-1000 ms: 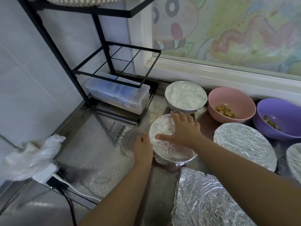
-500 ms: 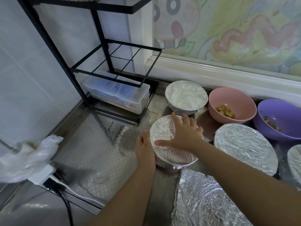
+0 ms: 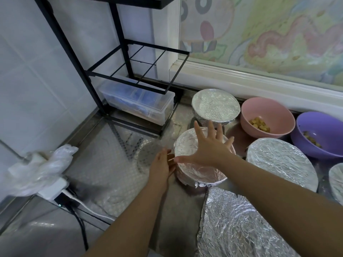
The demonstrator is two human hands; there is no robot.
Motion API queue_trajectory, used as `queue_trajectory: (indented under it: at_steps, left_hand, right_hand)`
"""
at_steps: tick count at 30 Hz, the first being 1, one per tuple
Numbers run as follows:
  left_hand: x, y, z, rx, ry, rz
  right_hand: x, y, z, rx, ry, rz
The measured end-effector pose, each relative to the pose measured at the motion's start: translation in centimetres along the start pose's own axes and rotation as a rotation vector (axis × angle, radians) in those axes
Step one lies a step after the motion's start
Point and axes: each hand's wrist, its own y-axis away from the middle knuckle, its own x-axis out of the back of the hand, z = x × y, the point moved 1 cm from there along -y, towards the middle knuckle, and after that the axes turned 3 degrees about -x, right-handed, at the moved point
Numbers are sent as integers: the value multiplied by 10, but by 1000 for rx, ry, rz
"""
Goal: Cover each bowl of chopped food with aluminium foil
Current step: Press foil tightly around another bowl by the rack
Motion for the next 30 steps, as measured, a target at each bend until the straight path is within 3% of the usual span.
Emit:
queue_trajectory:
  at_steps: [4, 10, 23, 30]
  left_hand:
    - [15, 12, -12, 74, -48, -150]
    - [21, 20, -24, 88, 37, -388]
    - [43, 27, -31, 2, 77, -467]
    - [43, 26, -13, -148, -226, -437]
  right_hand:
    - [-5, -6, -9, 19, 48, -69]
    - [-11, -6, -8, 13, 77, -42]
    - [-11, -6, -9, 8, 81, -56]
    - [-9, -5, -10, 8, 69, -57]
